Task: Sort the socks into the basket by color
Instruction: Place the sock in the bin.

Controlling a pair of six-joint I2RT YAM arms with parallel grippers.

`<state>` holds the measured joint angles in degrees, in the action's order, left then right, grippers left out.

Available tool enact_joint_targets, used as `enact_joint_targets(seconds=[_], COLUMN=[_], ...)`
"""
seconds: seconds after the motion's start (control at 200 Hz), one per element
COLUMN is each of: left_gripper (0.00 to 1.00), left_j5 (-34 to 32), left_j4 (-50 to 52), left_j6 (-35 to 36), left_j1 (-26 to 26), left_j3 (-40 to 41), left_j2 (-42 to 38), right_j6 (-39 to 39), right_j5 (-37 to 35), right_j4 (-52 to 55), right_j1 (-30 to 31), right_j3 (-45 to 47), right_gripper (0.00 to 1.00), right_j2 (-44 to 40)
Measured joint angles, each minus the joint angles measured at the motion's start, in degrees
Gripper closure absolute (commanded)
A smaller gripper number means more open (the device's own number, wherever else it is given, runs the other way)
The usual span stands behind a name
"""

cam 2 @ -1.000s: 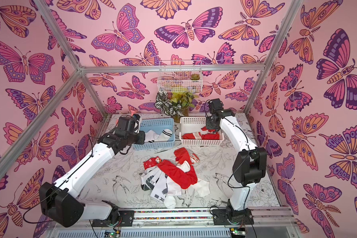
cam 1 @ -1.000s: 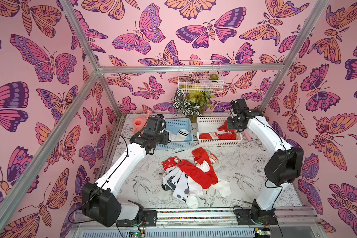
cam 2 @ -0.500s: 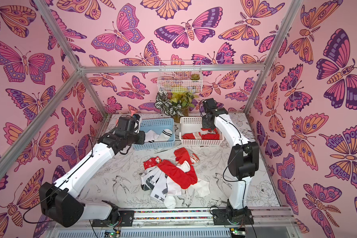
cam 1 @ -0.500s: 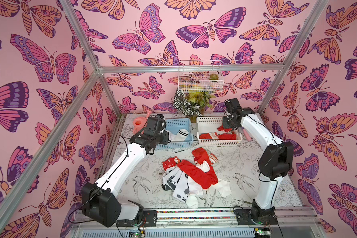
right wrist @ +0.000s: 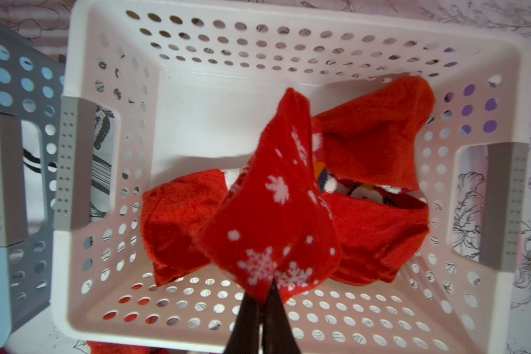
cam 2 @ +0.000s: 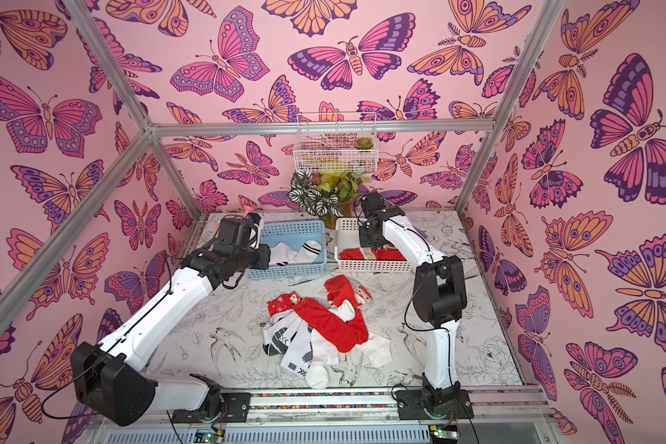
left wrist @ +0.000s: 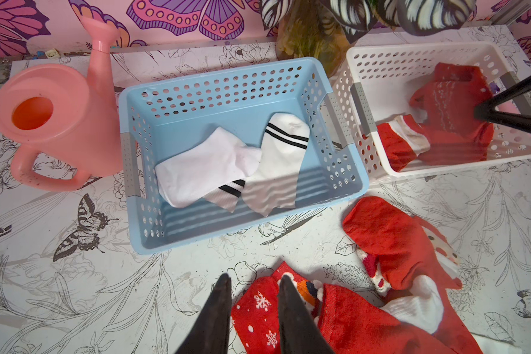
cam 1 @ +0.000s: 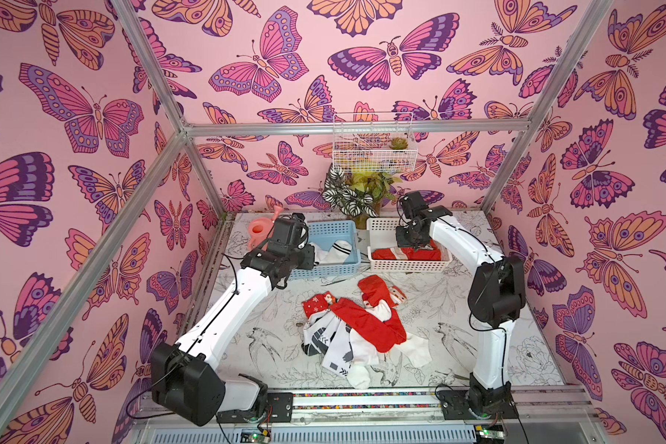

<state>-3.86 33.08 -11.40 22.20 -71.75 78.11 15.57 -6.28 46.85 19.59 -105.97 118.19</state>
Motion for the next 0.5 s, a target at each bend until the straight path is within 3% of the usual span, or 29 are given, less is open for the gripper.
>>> enact_joint_targets(seconds=[0.501], left_gripper=[0.70], left_j5=[0.00], left_j4=[0.00], left_j6=[0.00], left_j1=[0.00], left_j3=[0.02], left_j2=[0.00], right_j6=[1.99], right_j5=[8.90], right_j4=[-2.43], right_j1=[0.46], right_j3=[-1.84], right_gripper=[0.93], right_j2=[4.76])
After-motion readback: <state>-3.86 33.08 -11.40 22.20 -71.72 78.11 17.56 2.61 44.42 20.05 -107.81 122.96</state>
